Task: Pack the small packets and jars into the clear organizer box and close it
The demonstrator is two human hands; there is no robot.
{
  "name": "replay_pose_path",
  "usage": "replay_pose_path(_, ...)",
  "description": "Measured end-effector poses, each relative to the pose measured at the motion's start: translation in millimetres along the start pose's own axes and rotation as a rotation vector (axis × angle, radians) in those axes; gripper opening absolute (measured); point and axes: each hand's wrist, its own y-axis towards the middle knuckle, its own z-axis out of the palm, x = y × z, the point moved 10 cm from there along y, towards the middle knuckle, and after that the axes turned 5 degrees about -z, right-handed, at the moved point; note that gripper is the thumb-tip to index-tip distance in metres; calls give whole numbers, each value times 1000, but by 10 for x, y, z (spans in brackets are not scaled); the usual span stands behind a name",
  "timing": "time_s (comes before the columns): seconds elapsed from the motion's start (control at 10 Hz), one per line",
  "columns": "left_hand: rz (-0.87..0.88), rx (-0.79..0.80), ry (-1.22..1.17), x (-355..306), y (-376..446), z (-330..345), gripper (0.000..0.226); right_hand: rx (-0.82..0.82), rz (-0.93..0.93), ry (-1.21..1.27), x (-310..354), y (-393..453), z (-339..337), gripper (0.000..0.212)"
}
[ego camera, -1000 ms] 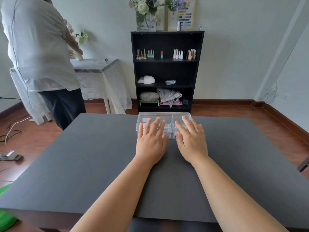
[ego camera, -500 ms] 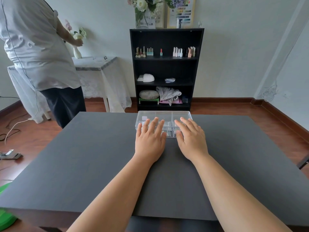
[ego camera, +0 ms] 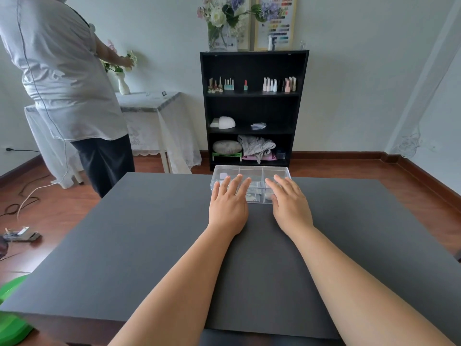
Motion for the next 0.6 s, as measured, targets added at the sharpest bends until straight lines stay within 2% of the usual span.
replay_pose_path(0.4, 3, 12, 3, 45, 200, 117, 58, 3, -11, -69, -76, 204, 123, 48)
replay_pose_path(0.5, 2, -9, 9, 62, 182, 112, 58, -87, -41, -129, -18, 160, 46, 53)
replay_pose_path(0.6, -31, -45, -18, 81, 115, 34, 61, -198, -4, -67, -29, 65, -121, 54)
